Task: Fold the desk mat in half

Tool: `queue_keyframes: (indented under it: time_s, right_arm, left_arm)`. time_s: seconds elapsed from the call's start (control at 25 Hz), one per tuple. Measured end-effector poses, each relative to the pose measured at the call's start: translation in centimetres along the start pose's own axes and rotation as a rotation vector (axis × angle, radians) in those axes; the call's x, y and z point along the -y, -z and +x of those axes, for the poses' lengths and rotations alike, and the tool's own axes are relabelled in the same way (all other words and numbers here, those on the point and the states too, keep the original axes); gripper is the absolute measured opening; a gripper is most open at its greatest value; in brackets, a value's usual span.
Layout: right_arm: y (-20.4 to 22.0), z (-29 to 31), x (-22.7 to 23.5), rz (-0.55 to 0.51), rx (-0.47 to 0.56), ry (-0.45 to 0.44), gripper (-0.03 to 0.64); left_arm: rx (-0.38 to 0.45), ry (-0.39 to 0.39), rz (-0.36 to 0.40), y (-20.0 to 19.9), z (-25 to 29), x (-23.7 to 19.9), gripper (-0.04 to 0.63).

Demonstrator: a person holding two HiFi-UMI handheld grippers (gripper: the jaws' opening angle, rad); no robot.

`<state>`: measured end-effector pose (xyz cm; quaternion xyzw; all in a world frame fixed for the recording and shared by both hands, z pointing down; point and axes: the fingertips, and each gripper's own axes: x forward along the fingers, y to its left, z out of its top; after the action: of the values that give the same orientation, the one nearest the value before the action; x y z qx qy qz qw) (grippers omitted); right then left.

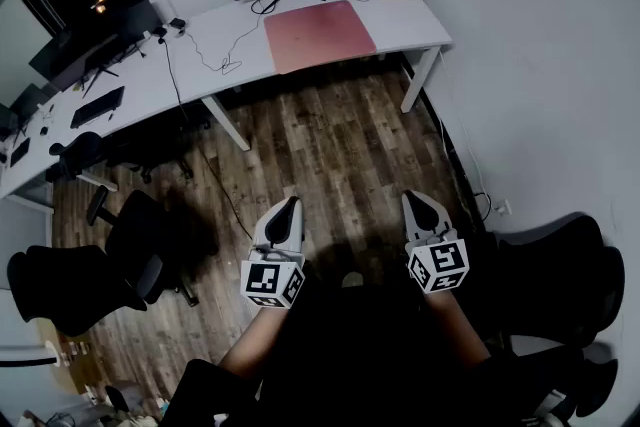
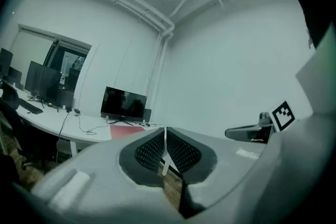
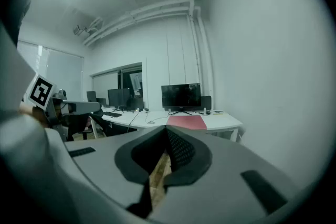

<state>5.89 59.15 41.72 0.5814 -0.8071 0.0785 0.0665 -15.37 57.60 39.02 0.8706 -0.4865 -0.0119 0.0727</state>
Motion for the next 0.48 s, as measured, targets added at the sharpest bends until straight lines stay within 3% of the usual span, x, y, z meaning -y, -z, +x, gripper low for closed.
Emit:
queue_keyframes:
  time_s: [0.32,0.48]
  right_arm:
    - [-0.6,-0.6,1.9,0.033,0.033,0.016,-0.002]
    - [-0.3,-0.5,2.7,0.000,0.013,0.017,-0.002]
  left_arm:
    - [-0.007,-0.012,0.011,0.6,0.6,1.0,0.028]
    - [0.002,-0.023,0.008,0.5,1.0,1.2,0.028]
